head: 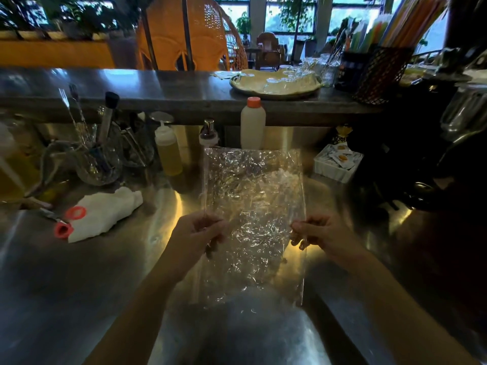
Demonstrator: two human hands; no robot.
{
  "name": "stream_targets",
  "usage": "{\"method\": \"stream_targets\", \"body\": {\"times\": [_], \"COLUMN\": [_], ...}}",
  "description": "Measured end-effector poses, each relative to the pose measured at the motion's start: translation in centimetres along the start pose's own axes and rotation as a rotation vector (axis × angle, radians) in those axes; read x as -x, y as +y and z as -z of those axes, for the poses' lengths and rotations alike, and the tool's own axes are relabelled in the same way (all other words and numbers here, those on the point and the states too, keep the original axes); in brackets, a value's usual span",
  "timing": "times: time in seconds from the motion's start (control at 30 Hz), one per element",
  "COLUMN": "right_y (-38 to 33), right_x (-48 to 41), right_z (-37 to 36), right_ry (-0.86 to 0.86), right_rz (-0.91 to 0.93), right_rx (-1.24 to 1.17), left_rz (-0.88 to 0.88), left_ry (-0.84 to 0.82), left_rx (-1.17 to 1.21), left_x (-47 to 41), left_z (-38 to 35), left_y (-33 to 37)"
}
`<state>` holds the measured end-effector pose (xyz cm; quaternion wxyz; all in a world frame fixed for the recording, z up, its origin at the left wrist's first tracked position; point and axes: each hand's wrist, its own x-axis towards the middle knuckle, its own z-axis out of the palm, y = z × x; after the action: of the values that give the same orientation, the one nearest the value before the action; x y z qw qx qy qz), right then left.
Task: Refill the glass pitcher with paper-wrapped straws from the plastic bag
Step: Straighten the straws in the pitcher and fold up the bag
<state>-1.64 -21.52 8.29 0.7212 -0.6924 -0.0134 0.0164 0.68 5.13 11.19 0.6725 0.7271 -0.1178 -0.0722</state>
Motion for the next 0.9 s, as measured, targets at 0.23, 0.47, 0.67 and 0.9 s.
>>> {"method": "stream_targets", "body": {"times": [0.23,0.47,0.67,0.9], "right_y": [0.2,0.8,1.4,0.9], "right_x": [0.3,0.2,0.0,0.0], "right_z": [0.1,0.7,1.2,2.2], "right_ry": [-0.069,-0.074,-0.038,-0.107], "right_rz": [-0.048,-0.073,-0.024,-0.071], "right_rx": [-0.041,-0.142,-0.175,-0.204], "left_rz": [-0.057,0.007,-0.073,-0.015], "left_ry": [-0.027,-0.072,-0.077,-0.107], "left_rx": [-0.015,0.079,-0.012,-0.094], "left_x": [-0.2,0.3,0.6,0.3], "left_z": [1.0,1.2,1.2,1.6], "left_y": [-0.2,-0.8,-0.3,-0.9]}}
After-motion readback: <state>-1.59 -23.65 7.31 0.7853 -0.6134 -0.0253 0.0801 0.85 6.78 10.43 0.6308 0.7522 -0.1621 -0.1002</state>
